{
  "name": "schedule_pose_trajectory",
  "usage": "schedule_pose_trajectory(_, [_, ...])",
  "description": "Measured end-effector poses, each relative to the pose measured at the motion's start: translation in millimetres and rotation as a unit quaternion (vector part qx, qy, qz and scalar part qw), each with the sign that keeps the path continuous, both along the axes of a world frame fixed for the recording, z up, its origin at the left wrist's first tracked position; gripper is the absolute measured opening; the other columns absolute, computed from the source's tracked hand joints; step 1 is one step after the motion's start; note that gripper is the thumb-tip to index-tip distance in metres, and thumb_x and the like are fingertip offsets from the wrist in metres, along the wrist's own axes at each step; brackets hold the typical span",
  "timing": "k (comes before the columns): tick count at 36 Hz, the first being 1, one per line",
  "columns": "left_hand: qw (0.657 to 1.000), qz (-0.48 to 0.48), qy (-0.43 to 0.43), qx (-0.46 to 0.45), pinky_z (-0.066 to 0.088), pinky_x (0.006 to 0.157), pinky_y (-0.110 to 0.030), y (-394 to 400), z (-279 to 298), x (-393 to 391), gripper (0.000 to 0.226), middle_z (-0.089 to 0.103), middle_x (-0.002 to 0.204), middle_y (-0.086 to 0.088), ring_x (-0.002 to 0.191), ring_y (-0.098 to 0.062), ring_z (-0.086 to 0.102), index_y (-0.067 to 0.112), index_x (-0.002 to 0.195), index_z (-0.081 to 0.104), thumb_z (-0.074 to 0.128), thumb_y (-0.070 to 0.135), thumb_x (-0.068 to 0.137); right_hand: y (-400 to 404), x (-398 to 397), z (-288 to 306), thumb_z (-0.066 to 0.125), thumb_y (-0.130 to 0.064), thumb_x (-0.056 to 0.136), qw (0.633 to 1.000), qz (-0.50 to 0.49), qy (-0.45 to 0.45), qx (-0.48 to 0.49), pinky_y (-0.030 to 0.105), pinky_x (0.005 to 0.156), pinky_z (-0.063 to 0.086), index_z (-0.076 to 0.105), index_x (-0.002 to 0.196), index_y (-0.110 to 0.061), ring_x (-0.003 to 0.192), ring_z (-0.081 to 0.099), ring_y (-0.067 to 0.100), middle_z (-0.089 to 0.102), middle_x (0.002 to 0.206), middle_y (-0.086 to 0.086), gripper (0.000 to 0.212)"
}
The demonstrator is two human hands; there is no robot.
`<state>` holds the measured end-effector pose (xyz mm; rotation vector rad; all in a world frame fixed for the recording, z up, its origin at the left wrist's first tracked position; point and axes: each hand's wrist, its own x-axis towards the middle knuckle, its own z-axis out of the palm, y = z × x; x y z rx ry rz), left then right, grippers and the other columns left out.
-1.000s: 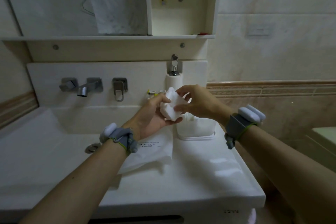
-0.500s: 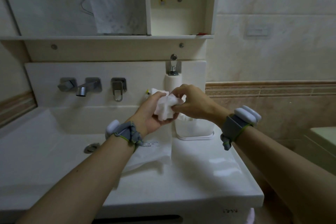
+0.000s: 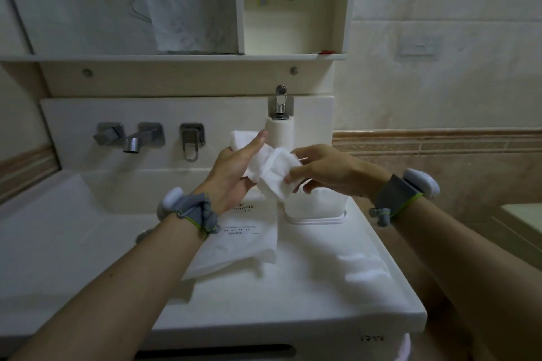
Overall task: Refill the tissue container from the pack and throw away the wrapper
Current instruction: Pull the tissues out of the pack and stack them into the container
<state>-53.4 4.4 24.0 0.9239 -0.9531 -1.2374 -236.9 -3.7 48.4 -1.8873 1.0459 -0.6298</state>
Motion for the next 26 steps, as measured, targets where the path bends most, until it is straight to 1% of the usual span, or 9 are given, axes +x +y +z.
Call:
schedule_pose_trajectory(3, [1.0,0.023,0.018,0.0,0.055,0.09,-0.048,-0.3,0.5,6.0,0.046,0.073,0.104,-0.008,0.098,-0.025,0.07,0.006,0.117,0.065,0.075,0.033,0.082,1.4,-3.9,-1.3,0.07,-0.003,0.085,0.999,0.019,0.009,-0.029,0.036,0.08,0.054,0.067,0.112,-0.006,0.081,0.068,0.017,0.071,0.106,0.016,0.027])
schedule_pose_trajectory(7, [0.998,0.041,0.056,0.005,0.055,0.088,-0.05,-2.8,-0.3,14.8,0.047,0.073,0.107,-0.01,0.101,-0.027,0.07,0.01,0.111,0.067,0.079,0.04,0.076,2.1,-9.7,-4.2,0.071,-0.003,0.083,0.999,0.028,0.008,-0.04,0.04,0.085,0.056,0.071,0.105,-0.013,0.089,0.069,0.014,0.072,0.105,0.009,0.024])
schedule_pose_trajectory(10, [0.993,0.088,0.077,0.004,0.058,0.082,-0.044,-3.0,-0.3,18.7,0.037,0.074,0.103,-0.009,0.096,-0.025,0.071,0.013,0.104,0.066,0.078,0.036,0.078,3.5,-13.8,-5.0,0.07,-0.002,0.084,0.999,0.03,-0.004,-0.026,0.043,0.089,0.054,0.07,0.109,-0.008,0.089,0.069,0.013,0.071,0.106,0.01,0.025])
schedule_pose_trajectory(14, [0.99,0.107,0.091,0.006,0.055,0.089,-0.049,-1.1,0.3,21.5,0.036,0.073,0.107,-0.01,0.099,-0.026,0.071,0.014,0.101,0.065,0.082,0.031,0.074,5.2,-18.7,-2.6,0.066,0.001,0.086,0.997,0.041,-0.059,0.008,0.048,0.093,0.052,0.066,0.112,0.0,0.093,0.07,0.02,0.071,0.105,0.015,0.026])
schedule_pose_trajectory(18, [0.991,0.085,0.1,0.03,0.057,0.085,-0.048,0.7,3.0,22.8,0.066,0.071,0.114,-0.01,0.101,-0.027,0.07,0.011,0.119,0.062,0.087,0.039,0.064,6.4,-21.4,0.7,0.061,0.01,0.085,0.992,0.058,-0.104,0.043,0.055,0.1,0.045,0.063,0.111,0.007,0.095,0.068,0.025,0.068,0.104,0.017,0.026])
schedule_pose_trajectory(20, [0.987,0.092,0.126,0.043,0.059,0.079,-0.047,-0.6,3.4,25.2,0.072,0.071,0.113,-0.011,0.1,-0.029,0.07,0.012,0.12,0.062,0.09,0.039,0.06,6.6,-22.5,2.5,0.063,0.007,0.079,0.987,0.069,-0.129,0.064,0.056,0.101,0.043,0.065,0.106,0.005,0.094,0.068,0.027,0.067,0.102,0.018,0.027])
schedule_pose_trajectory(22, [0.98,0.108,0.159,0.057,0.059,0.075,-0.045,-1.7,3.8,29.1,0.07,0.07,0.113,-0.01,0.1,-0.03,0.069,0.015,0.119,0.064,0.091,0.038,0.059,5.9,-24.1,3.6,0.061,0.007,0.077,0.983,0.075,-0.151,0.078,0.057,0.102,0.041,0.066,0.103,0.002,0.095,0.067,0.029,0.066,0.103,0.02,0.028])
schedule_pose_trajectory(24, [0.977,0.115,0.166,0.067,0.058,0.079,-0.046,-3.0,2.2,32.8,0.068,0.069,0.114,-0.009,0.101,-0.03,0.068,0.018,0.12,0.064,0.09,0.039,0.061,3.9,-26.5,3.4,0.057,0.011,0.081,0.98,0.079,-0.161,0.083,0.059,0.103,0.039,0.07,0.101,-0.003,0.096,0.066,0.03,0.067,0.105,0.021,0.028])
schedule_pose_trajectory(26, [0.98,0.108,0.15,0.072,0.057,0.082,-0.044,-2.2,0.9,34.7,0.05,0.068,0.112,-0.009,0.102,-0.028,0.066,0.018,0.111,0.067,0.084,0.039,0.07,3.1,-27.9,2.9,0.056,0.011,0.08,0.979,0.082,-0.165,0.087,0.059,0.103,0.039,0.073,0.097,-0.007,0.095,0.067,0.03,0.068,0.103,0.019,0.029])
